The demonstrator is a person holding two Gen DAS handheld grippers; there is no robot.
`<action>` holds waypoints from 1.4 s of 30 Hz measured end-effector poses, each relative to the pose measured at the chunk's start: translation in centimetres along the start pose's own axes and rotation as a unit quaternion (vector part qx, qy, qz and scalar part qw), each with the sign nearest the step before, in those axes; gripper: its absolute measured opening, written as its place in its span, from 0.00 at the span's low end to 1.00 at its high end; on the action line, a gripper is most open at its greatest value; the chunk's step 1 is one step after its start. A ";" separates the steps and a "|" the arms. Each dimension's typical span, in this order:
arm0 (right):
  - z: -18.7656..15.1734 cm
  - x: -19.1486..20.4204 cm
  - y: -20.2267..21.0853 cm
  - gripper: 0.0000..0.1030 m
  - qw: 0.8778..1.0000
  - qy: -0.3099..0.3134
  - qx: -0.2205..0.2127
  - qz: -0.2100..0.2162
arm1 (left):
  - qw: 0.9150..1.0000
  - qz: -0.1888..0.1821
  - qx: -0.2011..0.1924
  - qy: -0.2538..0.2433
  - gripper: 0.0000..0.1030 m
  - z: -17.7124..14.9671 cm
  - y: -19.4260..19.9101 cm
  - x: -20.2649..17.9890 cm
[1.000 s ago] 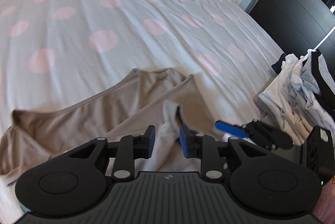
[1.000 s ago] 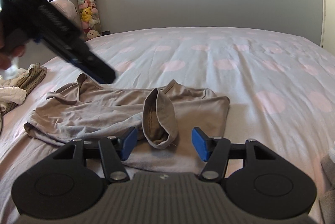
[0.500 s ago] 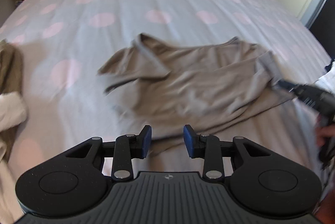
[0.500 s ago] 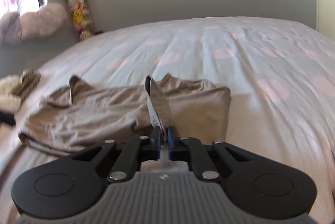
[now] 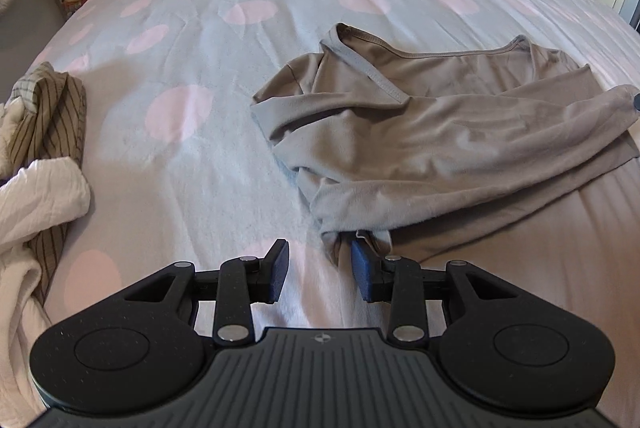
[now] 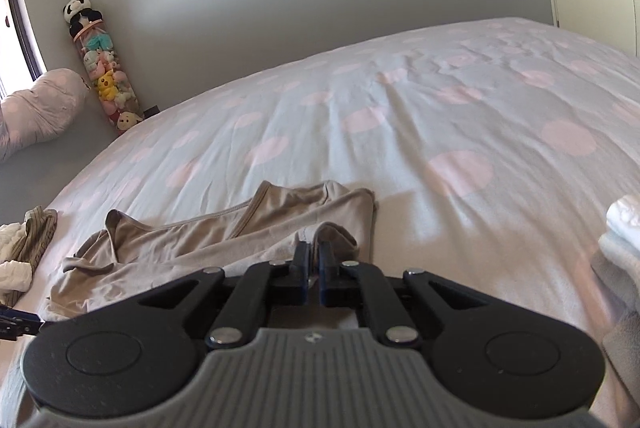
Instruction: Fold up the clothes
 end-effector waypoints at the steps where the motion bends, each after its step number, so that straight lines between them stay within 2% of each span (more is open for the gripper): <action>1: -0.1 0.0 -0.1 0.06 1.000 -0.003 0.005 0.003 | 1.000 -0.002 -0.001 -0.001 0.30 0.1 -0.3 -0.2; 2: -0.3 -0.1 -0.2 0.06 1.000 -0.008 0.011 0.008 | 1.000 -0.002 -0.001 -0.001 0.20 0.1 -0.4 -0.3; 3: -0.3 -0.2 -0.2 0.06 1.000 -0.012 0.012 0.008 | 1.000 0.000 0.000 -0.002 0.05 0.2 -0.5 -0.4; 8: 0.3 -1.5 0.5 0.05 0.999 -0.046 0.012 0.002 | 1.000 0.004 -0.001 -0.001 0.03 0.0 0.5 0.4; 14: -2.4 -2.6 -1.1 0.05 0.994 -0.044 0.094 -0.022 | 1.000 0.002 0.009 0.013 0.02 -0.9 0.3 1.7; 16: -3.1 -2.8 -1.5 0.05 0.994 -0.035 0.103 -0.031 | 1.000 0.001 0.010 0.017 0.03 -1.1 0.2 2.0; 18: -3.1 -2.9 -1.1 0.09 0.994 -0.021 0.098 -0.048 | 1.000 0.005 0.013 0.019 0.07 -1.4 0.2 2.4; 20: -2.9 -3.3 -0.4 0.22 0.993 0.001 0.085 -0.079 | 0.999 0.028 0.023 0.011 0.07 -1.7 0.4 3.0; 23: -2.7 -3.7 0.6 0.23 0.991 0.028 0.071 -0.109 | 0.998 0.056 0.023 0.010 0.07 -2.3 1.2 4.2; 25: -2.4 -2.8 1.2 0.23 0.993 0.034 0.055 -0.097 | 0.998 0.057 0.022 0.009 0.08 -2.4 1.6 4.6; 29: -1.9 1.0 1.4 0.23 0.996 0.059 0.046 -0.053 | 0.998 0.052 0.019 0.016 0.18 -1.8 1.6 4.7; 33: -2.5 6.8 0.3 0.23 0.992 0.100 0.080 0.013 | 0.999 0.010 0.010 0.038 0.19 -0.9 1.0 4.5; 37: -2.9 13.1 -1.1 0.23 0.973 0.179 0.131 0.057 | 1.000 0.011 0.021 0.005 0.19 -0.5 -0.4 4.5; 40: -2.5 18.0 -2.7 0.23 0.952 0.241 0.171 0.084 | 0.999 0.011 0.028 -0.017 0.21 -0.6 -0.8 4.8; 42: -2.2 21.2 -3.7 0.23 0.934 0.281 0.197 0.102 | 0.999 0.014 0.031 -0.034 0.30 -0.8 -0.7 5.0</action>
Point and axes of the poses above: each gripper's, at about its wrist camera, not at the fingertips, and y roughly against the way its jaws point, x to its left, z to its top, the point moved 8 cm from there along -y, roughly the way its jaws point, and after that the axes turned 2 degrees about -z, right-handed, at the moved point
